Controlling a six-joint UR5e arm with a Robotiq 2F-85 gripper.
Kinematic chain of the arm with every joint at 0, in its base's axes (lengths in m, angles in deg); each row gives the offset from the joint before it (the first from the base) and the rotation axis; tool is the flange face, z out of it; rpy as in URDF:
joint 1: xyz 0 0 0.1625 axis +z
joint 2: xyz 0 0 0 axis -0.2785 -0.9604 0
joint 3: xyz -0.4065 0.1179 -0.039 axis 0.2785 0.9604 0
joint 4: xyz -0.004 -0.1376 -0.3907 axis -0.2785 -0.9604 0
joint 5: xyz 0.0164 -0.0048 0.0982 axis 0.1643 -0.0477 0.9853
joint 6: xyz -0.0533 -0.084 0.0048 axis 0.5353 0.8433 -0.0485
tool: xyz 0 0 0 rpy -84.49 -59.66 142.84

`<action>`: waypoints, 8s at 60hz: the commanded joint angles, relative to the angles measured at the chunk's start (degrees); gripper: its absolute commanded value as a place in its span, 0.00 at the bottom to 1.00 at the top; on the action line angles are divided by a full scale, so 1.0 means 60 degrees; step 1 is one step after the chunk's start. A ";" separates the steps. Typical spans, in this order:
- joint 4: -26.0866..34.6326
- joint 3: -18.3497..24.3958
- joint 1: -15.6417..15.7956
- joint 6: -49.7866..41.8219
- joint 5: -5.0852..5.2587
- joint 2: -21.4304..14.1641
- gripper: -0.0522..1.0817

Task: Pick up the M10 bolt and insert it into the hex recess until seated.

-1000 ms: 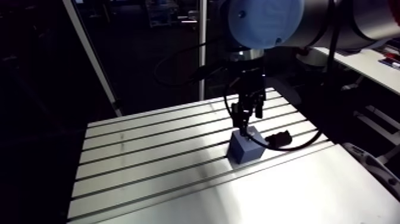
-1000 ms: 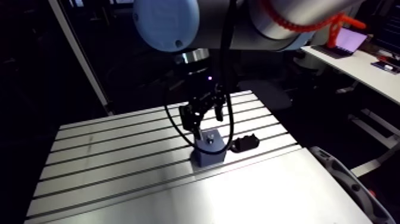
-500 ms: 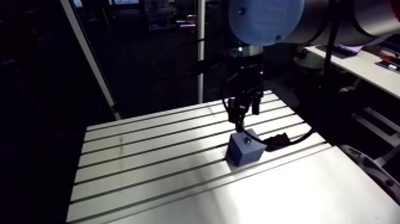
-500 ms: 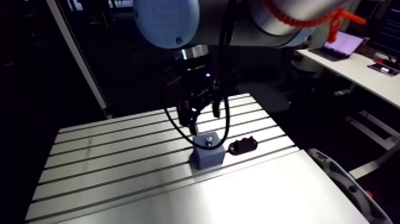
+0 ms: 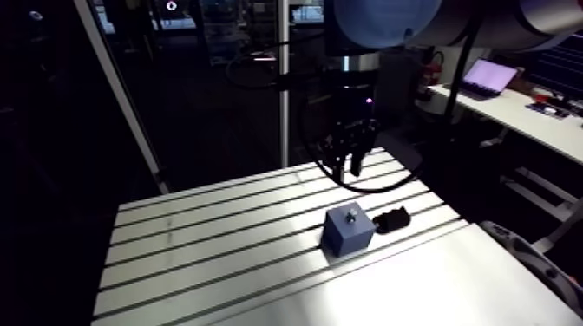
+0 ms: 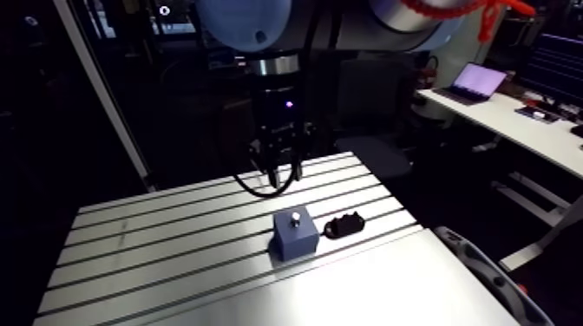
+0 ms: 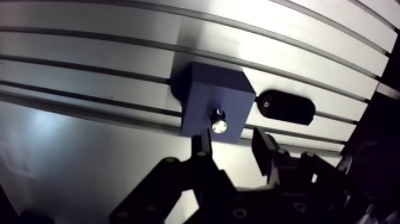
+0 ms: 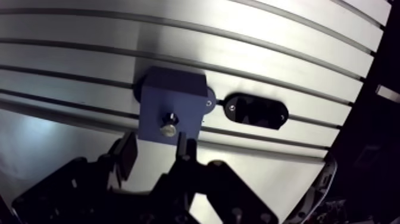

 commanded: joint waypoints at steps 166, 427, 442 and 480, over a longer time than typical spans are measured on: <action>-0.0839 -0.1276 -0.0572 -0.2693 0.0106 0.0252 1.00; -0.1234 -0.1320 -0.0572 -0.2224 0.0223 0.0566 1.00; -0.1234 -0.1320 -0.0557 -0.2221 0.0223 0.0566 1.00; -0.1234 -0.1364 -0.0557 -0.2224 0.0223 0.0579 1.00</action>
